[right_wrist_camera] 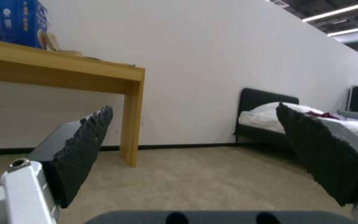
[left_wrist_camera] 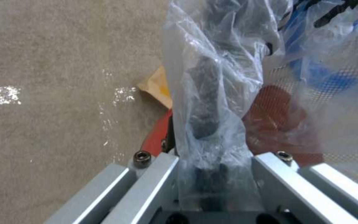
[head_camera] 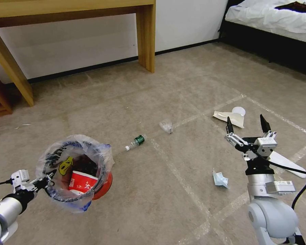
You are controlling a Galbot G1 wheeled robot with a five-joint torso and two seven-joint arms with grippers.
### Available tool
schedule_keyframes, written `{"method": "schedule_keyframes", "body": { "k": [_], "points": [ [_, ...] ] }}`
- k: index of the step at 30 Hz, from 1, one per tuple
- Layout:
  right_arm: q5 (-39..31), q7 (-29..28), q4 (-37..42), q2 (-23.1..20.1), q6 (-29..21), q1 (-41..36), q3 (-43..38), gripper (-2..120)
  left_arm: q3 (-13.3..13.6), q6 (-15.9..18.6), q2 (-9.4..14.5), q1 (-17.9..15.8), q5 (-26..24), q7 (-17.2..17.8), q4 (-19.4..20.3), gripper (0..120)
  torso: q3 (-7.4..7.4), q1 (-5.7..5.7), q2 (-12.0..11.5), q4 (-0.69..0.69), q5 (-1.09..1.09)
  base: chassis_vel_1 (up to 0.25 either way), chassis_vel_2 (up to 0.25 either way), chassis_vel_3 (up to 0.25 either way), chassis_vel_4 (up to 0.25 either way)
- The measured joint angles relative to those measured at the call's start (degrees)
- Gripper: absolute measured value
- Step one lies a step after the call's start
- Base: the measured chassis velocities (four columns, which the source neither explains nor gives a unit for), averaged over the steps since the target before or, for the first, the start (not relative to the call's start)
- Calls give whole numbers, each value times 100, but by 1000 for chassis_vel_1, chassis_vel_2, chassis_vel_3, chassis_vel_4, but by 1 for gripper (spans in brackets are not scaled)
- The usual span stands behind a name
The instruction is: Pick up the trash bin and place the garbage on the floor into it.
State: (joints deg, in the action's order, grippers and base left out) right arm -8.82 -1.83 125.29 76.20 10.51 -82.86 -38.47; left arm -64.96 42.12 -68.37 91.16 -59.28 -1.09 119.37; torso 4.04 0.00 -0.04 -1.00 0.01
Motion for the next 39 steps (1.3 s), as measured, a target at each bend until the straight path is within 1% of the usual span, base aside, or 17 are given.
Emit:
{"method": "schedule_keyframes", "body": {
  "k": [24, 32, 39],
  "points": [
    [19, 4, -96, 17, -1, 48, 94, 100, -35, -12, -24, -11, 66, -36, -54, 1, 0, 0, 0, 0, 0, 0, 0, 0, 0],
    [45, 2, -115, 44, -3, 45, 135, 100, -41, -11, -10, -9, 68, -45, -76, 1, 0, 0, 0, -2, 0, -47, -50, -55, -43],
    [62, 0, -121, 62, -3, 34, 147, 100, -62, -11, -1, 7, 60, -53, -85, 1, 0, 0, 0, 0, 0, -41, -38, -37, -47]
  ]
}}
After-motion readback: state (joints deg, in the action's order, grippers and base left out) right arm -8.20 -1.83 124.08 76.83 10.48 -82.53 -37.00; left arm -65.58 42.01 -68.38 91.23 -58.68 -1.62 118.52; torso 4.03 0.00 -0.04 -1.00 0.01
